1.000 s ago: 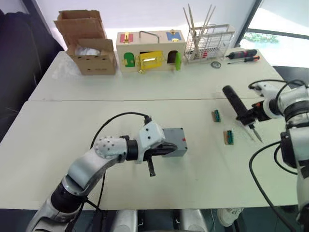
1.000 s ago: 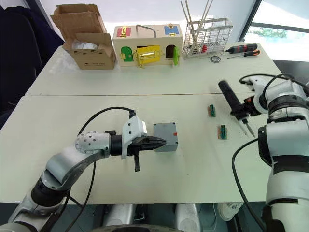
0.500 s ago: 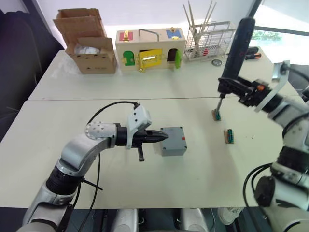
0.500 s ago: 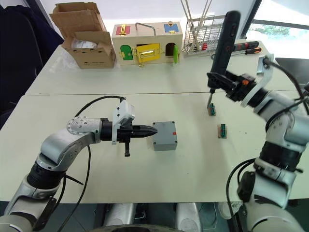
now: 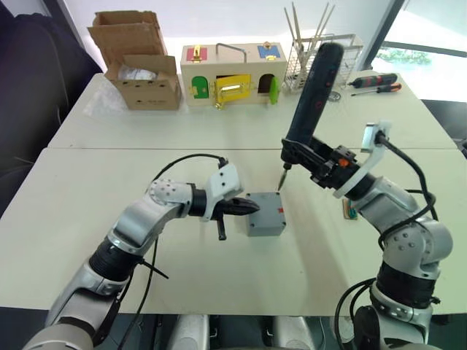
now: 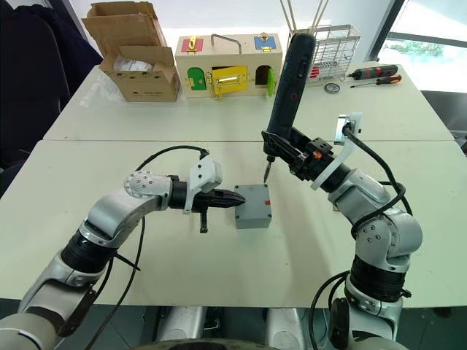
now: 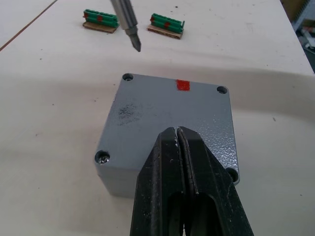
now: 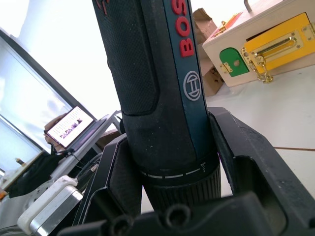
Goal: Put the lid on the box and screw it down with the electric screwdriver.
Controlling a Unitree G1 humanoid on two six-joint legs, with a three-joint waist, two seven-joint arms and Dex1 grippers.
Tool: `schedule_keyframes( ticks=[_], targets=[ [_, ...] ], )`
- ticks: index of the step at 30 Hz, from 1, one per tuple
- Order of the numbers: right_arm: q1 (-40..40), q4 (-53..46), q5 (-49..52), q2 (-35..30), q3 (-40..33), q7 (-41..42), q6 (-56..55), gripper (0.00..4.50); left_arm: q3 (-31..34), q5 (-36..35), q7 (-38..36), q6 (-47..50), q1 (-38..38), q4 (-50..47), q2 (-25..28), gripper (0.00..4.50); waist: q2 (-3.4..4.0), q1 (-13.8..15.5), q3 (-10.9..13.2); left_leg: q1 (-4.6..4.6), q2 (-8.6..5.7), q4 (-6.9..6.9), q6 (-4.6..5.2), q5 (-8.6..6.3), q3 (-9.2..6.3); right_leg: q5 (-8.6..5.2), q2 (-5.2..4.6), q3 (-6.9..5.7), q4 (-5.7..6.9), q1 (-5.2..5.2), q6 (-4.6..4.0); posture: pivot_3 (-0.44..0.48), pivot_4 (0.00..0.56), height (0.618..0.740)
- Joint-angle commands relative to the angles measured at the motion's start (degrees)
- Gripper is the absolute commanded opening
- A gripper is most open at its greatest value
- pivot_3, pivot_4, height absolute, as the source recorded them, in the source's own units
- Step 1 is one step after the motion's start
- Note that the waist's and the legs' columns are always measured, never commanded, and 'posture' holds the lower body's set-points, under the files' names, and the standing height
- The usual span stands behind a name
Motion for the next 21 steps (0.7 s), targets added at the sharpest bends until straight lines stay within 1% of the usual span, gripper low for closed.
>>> schedule_keyframes(
  ticks=[1,9,16,21],
  targets=[
    [0.35,0.22,-1.00,-0.63,1.51,-0.06,-6.32,1.88,-1.05,2.74,0.19,-2.42,-1.19,0.71,-0.54,0.00,0.00,0.02,0.00,0.00,0.00,0.00,0.00,0.00,0.00,0.00,0.00,0.00,0.00,0.00,0.00,0.000,0.150,0.728],
    [2.05,3.86,-4.04,-1.11,5.53,-0.57,-12.80,1.88,-0.50,2.90,-1.30,-1.74,-0.99,-0.12,0.13,0.00,0.00,-0.01,0.00,0.00,0.02,0.00,0.01,0.00,-0.02,0.00,0.01,0.00,0.00,0.00,0.00,0.000,0.150,0.728],
    [4.23,3.76,-3.78,-2.73,8.18,-0.08,-13.23,1.88,-0.32,2.55,-1.50,-0.65,-0.43,-1.46,0.75,0.00,-0.01,0.00,0.00,0.01,0.04,0.02,0.01,-0.01,-0.02,0.00,0.01,0.00,0.01,0.00,0.00,0.000,0.150,0.728],
    [6.27,2.98,-5.23,-4.60,10.77,0.84,-14.95,1.88,-0.50,2.73,-0.86,-0.09,0.05,-1.43,0.26,0.00,-0.06,0.02,-0.03,0.03,0.04,0.02,0.02,-0.01,-0.02,0.00,0.01,0.00,0.01,0.01,0.00,0.000,0.150,0.728]
  ],
)
